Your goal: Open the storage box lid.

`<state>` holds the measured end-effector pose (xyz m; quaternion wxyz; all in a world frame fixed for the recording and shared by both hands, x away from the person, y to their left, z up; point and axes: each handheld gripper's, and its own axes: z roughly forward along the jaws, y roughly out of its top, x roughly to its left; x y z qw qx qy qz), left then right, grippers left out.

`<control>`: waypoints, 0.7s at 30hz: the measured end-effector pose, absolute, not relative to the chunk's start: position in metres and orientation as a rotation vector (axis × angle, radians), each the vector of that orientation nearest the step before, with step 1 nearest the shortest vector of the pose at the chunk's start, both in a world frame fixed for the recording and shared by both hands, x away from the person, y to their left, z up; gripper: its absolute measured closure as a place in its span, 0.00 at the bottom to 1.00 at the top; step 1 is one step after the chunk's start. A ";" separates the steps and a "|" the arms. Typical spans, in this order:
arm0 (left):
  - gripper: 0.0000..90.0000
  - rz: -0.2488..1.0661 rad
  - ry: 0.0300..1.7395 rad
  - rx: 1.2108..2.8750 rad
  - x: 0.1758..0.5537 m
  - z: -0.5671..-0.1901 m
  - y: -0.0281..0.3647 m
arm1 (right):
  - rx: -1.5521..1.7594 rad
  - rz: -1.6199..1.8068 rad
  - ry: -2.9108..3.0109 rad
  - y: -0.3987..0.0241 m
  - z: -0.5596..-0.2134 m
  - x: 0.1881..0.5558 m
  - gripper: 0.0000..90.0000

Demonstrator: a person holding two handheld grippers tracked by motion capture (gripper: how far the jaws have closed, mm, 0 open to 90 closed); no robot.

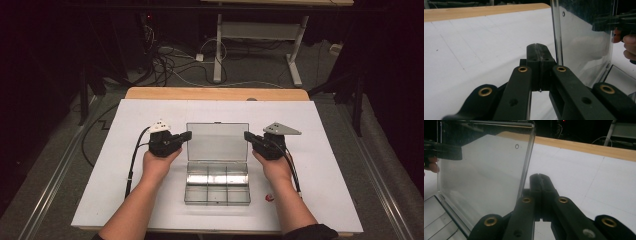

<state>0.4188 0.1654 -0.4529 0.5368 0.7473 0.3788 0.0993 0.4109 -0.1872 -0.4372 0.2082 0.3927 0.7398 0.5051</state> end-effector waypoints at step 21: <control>0.97 0.179 1.058 1.914 0.437 -0.480 0.159 | 1.221 1.224 2.192 -0.184 -0.463 0.438 1.00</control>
